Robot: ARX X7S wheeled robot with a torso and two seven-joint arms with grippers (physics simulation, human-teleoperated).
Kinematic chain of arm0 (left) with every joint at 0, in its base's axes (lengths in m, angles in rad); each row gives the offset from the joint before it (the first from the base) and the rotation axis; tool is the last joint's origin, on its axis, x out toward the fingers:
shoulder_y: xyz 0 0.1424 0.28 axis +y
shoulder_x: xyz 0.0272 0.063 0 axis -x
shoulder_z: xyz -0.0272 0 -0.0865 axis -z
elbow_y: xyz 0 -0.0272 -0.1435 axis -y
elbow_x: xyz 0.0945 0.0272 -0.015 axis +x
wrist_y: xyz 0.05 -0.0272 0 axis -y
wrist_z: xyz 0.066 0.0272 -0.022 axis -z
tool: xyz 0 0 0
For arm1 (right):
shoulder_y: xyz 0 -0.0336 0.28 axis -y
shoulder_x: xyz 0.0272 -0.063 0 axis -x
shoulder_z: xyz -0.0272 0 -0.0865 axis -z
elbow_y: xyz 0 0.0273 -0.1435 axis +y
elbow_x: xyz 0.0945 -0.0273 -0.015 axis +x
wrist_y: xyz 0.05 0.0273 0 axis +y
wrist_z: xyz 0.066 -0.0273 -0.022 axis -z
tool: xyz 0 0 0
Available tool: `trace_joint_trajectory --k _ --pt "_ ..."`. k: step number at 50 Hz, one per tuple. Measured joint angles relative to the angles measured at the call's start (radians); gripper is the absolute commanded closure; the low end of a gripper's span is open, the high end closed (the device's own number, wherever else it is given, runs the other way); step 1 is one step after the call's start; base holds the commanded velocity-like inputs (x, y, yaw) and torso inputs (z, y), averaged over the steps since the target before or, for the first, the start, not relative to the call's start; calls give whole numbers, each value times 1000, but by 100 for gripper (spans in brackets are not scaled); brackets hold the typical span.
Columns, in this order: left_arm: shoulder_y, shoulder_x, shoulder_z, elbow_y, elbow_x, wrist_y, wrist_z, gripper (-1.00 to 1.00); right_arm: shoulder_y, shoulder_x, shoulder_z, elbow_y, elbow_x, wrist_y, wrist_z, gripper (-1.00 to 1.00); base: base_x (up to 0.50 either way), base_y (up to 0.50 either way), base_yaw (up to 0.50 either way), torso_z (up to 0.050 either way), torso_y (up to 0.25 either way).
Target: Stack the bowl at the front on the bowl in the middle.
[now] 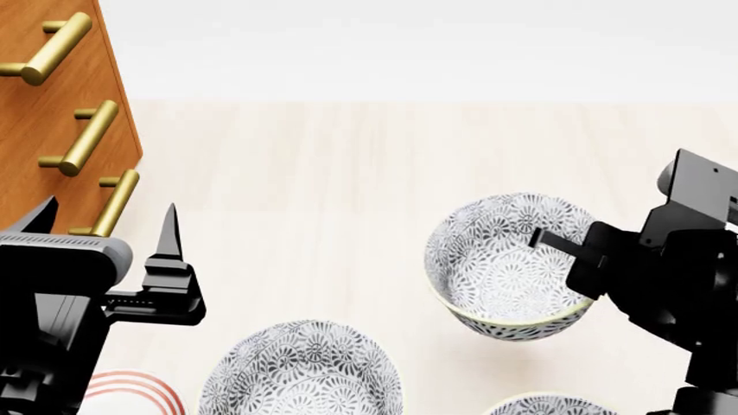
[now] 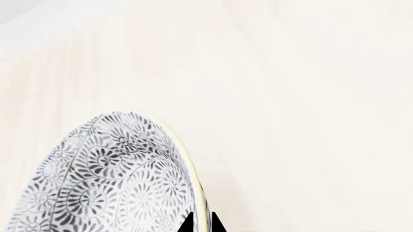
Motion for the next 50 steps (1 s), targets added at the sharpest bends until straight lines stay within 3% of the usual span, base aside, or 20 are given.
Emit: trace_joint_trajectory --k 7,19,26,38,50 --pt "-5 -3 2 7 -6 -11 -4 -100 -21 34 18 -221 201 162 154 100 0 0 0 0 0" --pt "-11 -7 1 12 -16 -19 -7 -100 -56 149 -11 -431 1003 264 753 100 0 0 0 0 0" --pt "-15 -8 -3 15 -25 -23 -10 -100 -93 181 -63 -528 1340 272 973 100 0 0 0 0 0" --pt "-24 -11 -9 25 -37 -33 -18 -100 -161 184 -137 -638 1569 275 1070 100 0 0 0 0 0" --pt "-31 -14 -11 33 -49 -44 -24 -100 -210 138 -208 -698 1549 275 975 100 0 0 0 0 0"
